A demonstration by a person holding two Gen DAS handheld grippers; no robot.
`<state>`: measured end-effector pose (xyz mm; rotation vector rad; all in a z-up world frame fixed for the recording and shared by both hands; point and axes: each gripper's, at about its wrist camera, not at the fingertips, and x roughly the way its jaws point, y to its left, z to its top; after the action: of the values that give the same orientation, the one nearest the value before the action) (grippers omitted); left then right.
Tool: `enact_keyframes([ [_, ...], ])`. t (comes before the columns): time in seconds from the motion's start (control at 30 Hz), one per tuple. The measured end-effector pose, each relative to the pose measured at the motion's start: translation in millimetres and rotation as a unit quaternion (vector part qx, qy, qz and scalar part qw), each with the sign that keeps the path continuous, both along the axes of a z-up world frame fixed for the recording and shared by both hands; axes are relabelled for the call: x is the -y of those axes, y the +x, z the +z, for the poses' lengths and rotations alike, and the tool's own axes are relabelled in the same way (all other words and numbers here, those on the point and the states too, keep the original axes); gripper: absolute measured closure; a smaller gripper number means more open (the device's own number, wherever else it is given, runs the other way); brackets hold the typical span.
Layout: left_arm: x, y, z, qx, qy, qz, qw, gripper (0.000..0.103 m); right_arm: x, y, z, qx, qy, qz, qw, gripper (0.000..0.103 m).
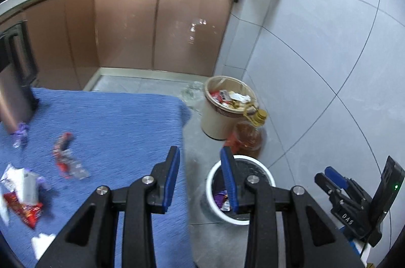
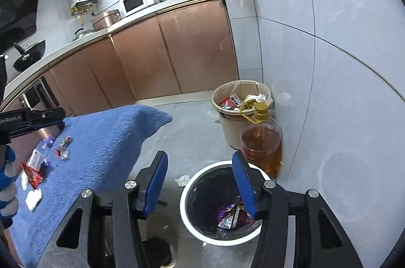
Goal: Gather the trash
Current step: 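Lower the right gripper to the floor beside the bin toward the crumpled tissue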
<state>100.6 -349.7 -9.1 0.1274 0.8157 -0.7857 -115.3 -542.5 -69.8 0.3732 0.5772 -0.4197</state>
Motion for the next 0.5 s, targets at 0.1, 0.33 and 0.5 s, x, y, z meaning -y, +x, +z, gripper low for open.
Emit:
enact_keyframes([
  [0.1, -23.8, -5.0, 2.7, 0.004, 0.003, 0.009, 0.9999, 0.071, -14.0, -2.4, 6.3, -0.001, -0.005, 0.008, 1.000, 0.053],
  [0.33, -72.9, -11.4, -9.8, 0.020, 0.018, 0.046, 0.9986, 0.064, -34.4, 0.5, 16.3, -0.004, -0.002, 0.036, 0.999, 0.053],
  [0.5, -96.4, -5.7, -39.2, 0.014, 0.038, 0.079, 0.9961, 0.063, -41.9, 23.7, -8.9, -0.028, 0.026, 0.072, 0.997, 0.053],
])
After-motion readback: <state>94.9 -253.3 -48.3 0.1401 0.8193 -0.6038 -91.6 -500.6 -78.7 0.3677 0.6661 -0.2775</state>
